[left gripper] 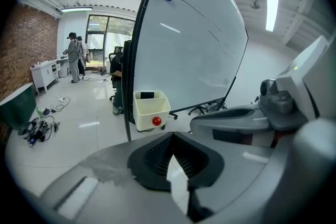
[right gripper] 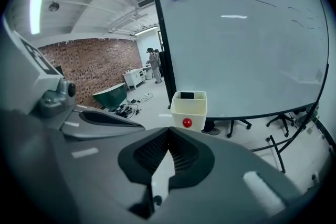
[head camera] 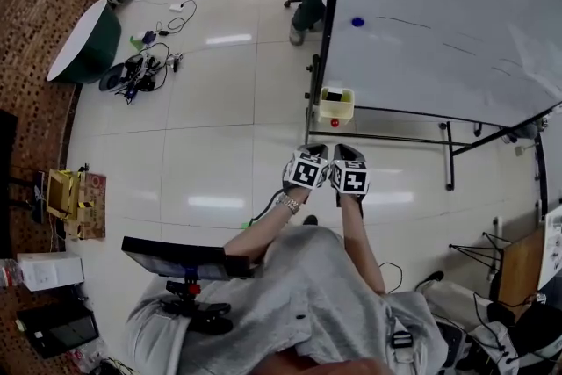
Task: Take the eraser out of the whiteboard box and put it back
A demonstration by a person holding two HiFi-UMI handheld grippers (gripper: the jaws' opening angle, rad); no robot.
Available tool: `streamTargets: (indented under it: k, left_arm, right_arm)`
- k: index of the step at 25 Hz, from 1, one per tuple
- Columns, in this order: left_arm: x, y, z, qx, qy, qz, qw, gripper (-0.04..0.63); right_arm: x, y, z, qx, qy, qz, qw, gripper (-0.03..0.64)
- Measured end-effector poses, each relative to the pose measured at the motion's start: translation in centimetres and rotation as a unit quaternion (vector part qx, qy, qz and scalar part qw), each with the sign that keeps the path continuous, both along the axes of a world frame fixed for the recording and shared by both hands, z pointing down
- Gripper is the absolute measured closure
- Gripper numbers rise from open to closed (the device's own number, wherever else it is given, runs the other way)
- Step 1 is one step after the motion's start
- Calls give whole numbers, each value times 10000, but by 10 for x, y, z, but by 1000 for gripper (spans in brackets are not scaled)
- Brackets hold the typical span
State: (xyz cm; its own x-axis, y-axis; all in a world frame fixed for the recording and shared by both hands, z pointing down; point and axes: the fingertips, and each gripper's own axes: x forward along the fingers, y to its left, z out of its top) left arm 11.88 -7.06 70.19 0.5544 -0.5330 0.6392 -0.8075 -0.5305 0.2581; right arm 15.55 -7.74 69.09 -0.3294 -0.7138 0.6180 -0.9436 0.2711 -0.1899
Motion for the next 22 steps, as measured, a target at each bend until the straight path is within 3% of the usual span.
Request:
streamTargets:
  k: [11,22]
  left_arm:
    - [-21,-13,-5,-54,166,-100,9998,589]
    - [-17,-18,-5,-28,218,74,9997,589]
  right_arm:
    - [-25,-2,-3,-67,-130,-65,9999,614]
    - [-23,-5,-2,-132,-222,73,9996,614]
